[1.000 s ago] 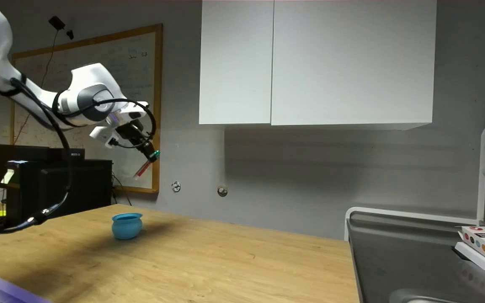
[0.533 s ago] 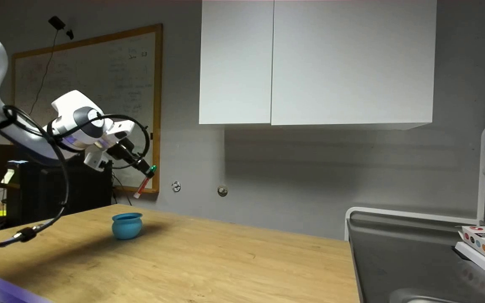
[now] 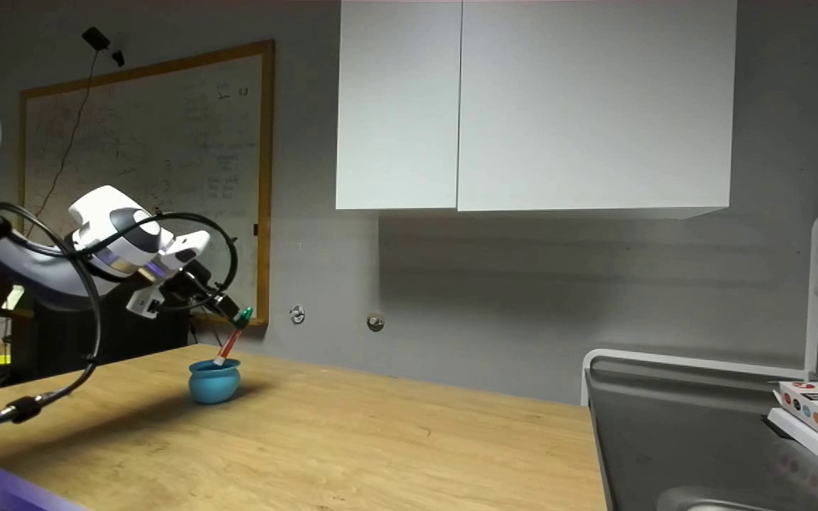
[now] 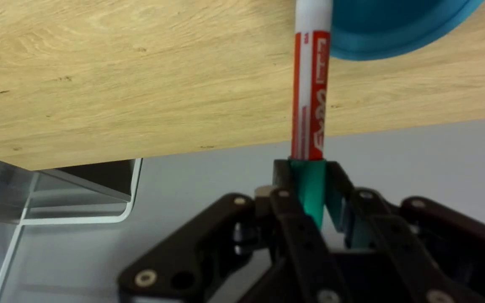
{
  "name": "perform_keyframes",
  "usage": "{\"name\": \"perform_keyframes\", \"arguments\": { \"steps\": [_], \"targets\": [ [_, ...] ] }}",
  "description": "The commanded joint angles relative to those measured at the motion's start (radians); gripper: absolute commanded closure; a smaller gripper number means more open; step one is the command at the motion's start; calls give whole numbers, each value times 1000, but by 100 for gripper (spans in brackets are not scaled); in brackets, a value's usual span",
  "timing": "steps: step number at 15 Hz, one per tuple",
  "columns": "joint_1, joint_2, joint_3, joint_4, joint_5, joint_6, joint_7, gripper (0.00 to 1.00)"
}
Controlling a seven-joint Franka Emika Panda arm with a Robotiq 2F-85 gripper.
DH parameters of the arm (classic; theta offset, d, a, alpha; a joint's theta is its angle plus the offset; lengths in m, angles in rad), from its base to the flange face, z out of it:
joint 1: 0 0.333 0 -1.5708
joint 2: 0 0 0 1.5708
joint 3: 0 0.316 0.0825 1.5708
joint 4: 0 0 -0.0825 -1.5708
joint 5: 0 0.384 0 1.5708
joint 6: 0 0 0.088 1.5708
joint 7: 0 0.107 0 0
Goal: Put the marker in the bowl
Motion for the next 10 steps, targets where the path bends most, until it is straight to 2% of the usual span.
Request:
{"name": "perform_keyframes", "arguments": {
  "steps": [1,6,7,10],
  "targets": [
    [-67,-42,108,-3,-24,-8,54,94],
    [-129,-45,203,31,-9,-18,58,94],
    [-150,-64,231,31,53,-11,9,94],
    [-191,-71,274,49,110,-14,-11,94]
  ]
}}
